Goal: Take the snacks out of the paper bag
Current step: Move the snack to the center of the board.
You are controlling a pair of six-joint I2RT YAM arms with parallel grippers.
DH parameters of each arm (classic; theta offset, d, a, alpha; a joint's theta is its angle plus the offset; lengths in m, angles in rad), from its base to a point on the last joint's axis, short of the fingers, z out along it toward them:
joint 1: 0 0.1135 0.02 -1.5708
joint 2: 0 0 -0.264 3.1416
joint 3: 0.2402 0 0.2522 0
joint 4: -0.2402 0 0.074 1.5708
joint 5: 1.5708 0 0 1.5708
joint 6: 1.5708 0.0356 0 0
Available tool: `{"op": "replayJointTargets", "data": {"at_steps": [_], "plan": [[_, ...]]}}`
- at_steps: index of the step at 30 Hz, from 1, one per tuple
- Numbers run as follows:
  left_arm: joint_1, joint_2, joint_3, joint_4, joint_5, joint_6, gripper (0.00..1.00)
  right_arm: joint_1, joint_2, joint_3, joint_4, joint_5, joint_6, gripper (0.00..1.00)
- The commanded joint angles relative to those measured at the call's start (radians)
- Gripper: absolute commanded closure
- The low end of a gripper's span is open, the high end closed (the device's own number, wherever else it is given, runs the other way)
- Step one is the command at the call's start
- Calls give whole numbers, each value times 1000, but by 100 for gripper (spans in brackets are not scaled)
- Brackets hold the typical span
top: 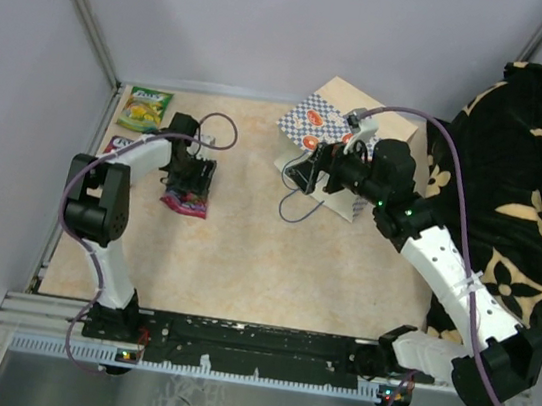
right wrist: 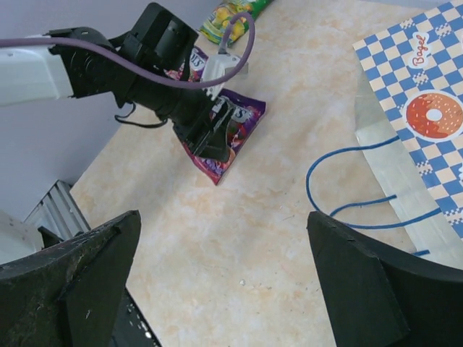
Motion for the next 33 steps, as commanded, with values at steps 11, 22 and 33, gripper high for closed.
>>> {"op": "replayJointTargets", "data": {"at_steps": [11, 22, 33], "plan": [[97, 117, 120, -97, -72, 130, 32, 1, -64, -17, 34, -45, 11, 1], [33, -128, 158, -116, -189, 219, 29, 1, -39, -20, 50, -54, 21, 1], [-169, -428, 130, 97, -171, 52, 0, 60, 150, 136, -214, 249, -131, 9]]}}
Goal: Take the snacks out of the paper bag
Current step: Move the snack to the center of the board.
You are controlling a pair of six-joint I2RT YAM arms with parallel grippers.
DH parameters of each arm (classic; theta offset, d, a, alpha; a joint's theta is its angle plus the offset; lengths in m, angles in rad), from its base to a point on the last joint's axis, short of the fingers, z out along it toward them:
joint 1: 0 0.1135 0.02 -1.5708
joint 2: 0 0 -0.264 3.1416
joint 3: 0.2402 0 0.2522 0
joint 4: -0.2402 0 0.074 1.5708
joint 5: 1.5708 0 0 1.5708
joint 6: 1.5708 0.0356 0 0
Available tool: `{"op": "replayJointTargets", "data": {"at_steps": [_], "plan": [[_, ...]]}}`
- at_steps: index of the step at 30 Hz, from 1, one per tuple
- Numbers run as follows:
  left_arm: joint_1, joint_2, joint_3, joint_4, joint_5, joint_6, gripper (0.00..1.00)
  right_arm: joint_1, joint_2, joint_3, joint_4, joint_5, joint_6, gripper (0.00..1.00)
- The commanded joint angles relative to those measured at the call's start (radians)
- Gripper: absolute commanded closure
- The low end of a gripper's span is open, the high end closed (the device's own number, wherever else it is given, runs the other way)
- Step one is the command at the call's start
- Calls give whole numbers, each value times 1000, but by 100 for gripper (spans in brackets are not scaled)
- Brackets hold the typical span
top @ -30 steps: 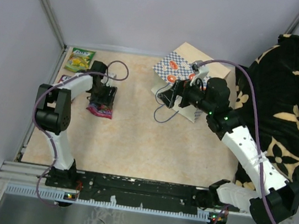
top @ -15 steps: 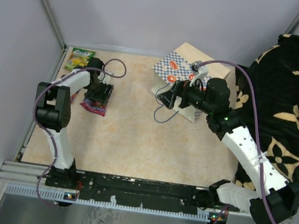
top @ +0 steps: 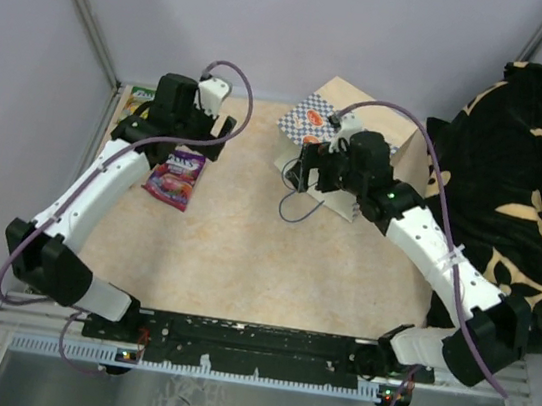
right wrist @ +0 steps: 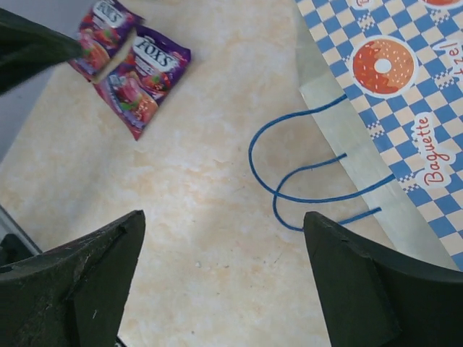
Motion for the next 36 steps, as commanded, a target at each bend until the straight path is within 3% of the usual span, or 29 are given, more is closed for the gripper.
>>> {"op": "replayJointTargets", "data": {"at_steps": [1, 5, 9, 18, 23, 28, 33, 36], "plan": [[17, -68, -101, 142, 58, -171, 0, 44, 74, 85, -88, 115, -80, 10], [18, -133, -239, 313, 217, -311, 0, 75, 153, 121, -80, 146, -103, 14], [17, -179, -363, 465, 278, -411, 0, 89, 251, 197, -89, 155, -97, 19], [18, -281, -623, 741, 269, -597, 0, 121, 502, 374, -149, 163, -66, 29], [18, -299, -723, 843, 282, -651, 3, 149, 561, 427, -173, 164, -25, 56], [15, -274, -748, 901, 337, -718, 8, 163, 566, 487, -215, 133, 12, 100], [-38, -192, -825, 1154, 359, -826, 12, 165, 485, 573, -269, 208, -2, 100], [-91, -97, -787, 1216, 360, -847, 12, 160, 468, 647, -311, 270, -36, 100]]}}
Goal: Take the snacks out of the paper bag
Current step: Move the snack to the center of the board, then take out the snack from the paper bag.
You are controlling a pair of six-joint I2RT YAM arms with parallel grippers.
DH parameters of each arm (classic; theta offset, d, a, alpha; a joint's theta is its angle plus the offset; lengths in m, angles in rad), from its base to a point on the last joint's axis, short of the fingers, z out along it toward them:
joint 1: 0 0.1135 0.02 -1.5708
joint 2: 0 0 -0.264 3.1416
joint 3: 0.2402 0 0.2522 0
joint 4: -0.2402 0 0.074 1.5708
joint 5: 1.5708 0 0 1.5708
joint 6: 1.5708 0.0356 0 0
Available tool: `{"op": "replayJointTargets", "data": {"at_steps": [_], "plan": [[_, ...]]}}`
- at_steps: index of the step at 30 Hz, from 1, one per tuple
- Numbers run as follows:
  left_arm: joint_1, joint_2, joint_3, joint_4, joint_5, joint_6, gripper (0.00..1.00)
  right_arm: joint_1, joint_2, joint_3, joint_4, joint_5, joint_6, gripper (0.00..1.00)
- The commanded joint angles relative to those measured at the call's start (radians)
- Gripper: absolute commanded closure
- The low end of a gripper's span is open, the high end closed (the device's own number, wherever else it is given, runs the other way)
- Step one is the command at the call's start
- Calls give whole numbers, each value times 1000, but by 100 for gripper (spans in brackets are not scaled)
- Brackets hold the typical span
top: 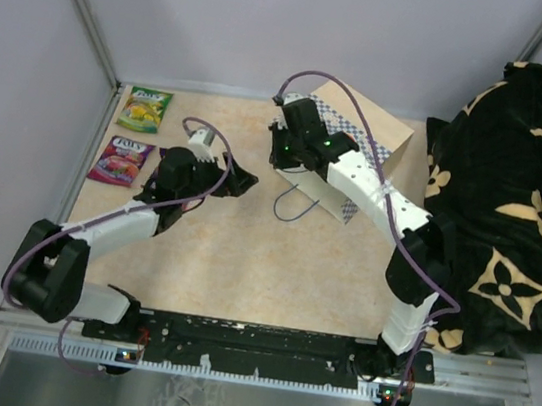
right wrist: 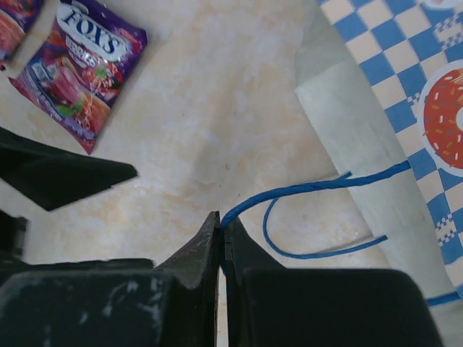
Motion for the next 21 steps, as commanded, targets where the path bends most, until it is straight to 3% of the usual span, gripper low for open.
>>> {"op": "replayJointTargets", "data": {"at_steps": [1, 6, 12, 17, 21], "plan": [[-78, 123, 40, 186, 29, -74, 12, 9, -102, 145, -41, 79, -39, 100], [-170, 266, 114, 300, -40, -198, 13, -15, -87, 194, -67, 105, -41, 100], [-235, 507, 146, 677, -159, -436, 16, -57, -117, 217, -27, 84, -10, 100], [-295, 717, 370, 665, -210, -502, 18, -103, -142, 250, -32, 50, -4, 100], [-359, 808, 508, 569, -438, -436, 15, -128, -173, 240, -31, 23, 2, 100]]}}
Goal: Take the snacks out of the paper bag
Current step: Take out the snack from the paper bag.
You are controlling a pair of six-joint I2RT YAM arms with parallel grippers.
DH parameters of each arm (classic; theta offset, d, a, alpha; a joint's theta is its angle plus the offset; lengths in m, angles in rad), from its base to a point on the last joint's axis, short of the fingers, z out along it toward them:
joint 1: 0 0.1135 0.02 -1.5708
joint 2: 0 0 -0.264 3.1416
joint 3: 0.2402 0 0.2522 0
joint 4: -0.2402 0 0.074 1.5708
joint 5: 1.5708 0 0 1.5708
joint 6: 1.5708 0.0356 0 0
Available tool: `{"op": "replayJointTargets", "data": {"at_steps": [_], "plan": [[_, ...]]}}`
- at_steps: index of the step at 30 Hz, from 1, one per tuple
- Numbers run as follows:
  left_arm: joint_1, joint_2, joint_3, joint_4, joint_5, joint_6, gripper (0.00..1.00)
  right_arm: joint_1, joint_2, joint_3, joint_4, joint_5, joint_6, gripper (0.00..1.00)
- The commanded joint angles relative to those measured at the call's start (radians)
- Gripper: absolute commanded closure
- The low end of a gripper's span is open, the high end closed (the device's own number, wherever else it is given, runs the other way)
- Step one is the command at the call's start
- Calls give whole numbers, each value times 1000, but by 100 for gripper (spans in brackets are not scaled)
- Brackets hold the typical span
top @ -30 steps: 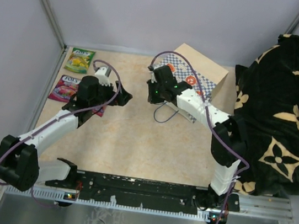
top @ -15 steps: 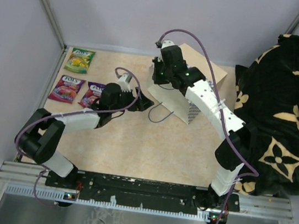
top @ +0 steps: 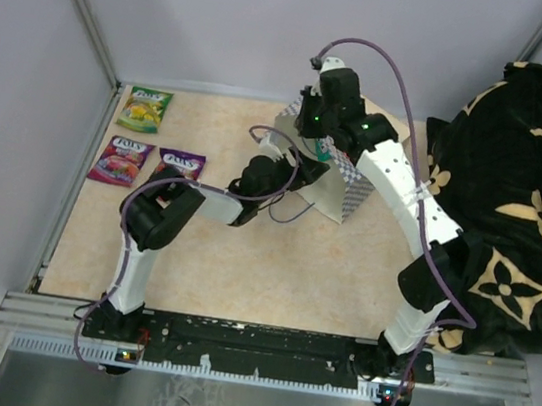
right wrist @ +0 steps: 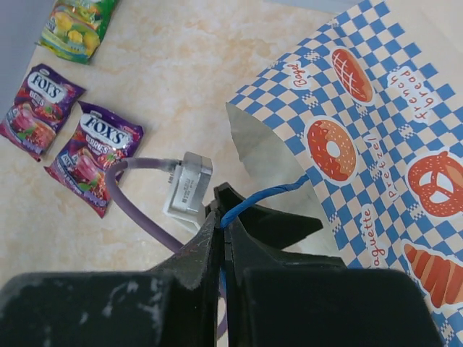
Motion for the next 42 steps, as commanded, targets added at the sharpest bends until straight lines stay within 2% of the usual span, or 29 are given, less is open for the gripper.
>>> {"op": "replayJointTargets", "data": {"at_steps": [1, 4, 9, 12, 17, 24, 32, 34, 39, 42], "plan": [[-75, 60, 119, -2, -275, 20, 15, -29, -105, 51, 36, -43, 9, 100], [-112, 88, 123, 81, -349, 67, 14, -41, -158, 45, 41, -79, 13, 100], [-168, 122, 162, 134, -352, 178, 13, -121, -199, 9, 90, -258, 83, 100], [-180, 156, 202, 159, -303, 232, 13, -151, -205, -13, 115, -341, 113, 100], [-191, 187, 305, 31, -306, 312, 13, -155, -208, -29, 130, -406, 135, 100], [-194, 257, 440, -110, -385, 405, 12, -156, -218, -21, 118, -402, 127, 100], [-178, 340, 616, -357, -375, 457, 14, -155, -245, -43, 124, -389, 110, 100], [-167, 343, 610, -346, -352, 459, 17, -155, -253, -46, 123, -384, 103, 100], [-154, 331, 560, -247, -225, 483, 33, -155, -264, -56, 130, -374, 94, 100], [-153, 295, 506, -206, -181, 481, 46, -155, -269, -61, 129, -367, 86, 100]]}}
